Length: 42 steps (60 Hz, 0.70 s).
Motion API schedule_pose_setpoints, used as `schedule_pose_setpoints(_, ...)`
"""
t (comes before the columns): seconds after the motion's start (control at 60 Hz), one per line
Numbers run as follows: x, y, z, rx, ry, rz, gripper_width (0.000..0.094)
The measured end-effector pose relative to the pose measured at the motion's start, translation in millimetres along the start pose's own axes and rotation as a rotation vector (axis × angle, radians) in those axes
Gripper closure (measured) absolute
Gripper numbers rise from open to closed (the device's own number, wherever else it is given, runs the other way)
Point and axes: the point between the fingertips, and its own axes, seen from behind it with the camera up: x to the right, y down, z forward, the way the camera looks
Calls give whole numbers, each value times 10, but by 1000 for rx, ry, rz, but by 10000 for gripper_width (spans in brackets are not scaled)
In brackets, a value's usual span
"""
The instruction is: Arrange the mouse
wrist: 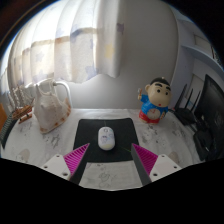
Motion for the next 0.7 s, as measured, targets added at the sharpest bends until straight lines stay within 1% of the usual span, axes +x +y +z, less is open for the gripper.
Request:
schedule_pose_setpoints(0.083, -34, 164, -586, -23, -25, 21, 89)
schedule_pose_setpoints(0.167, -44, 372, -1116, -48, -25, 25, 90)
schedule_pose_setpoints(0.317, -59, 714, -1815, -67, -18, 27, 94)
schedule_pose_setpoints(0.483, -47, 882, -2240, -53, -16, 30, 91)
schedule_pose_setpoints(0.583, -33, 971, -2380, -52, -20, 26, 92)
schedule_pose_setpoints(0.7, 29, 1069, -2495, -48, 1, 6, 94)
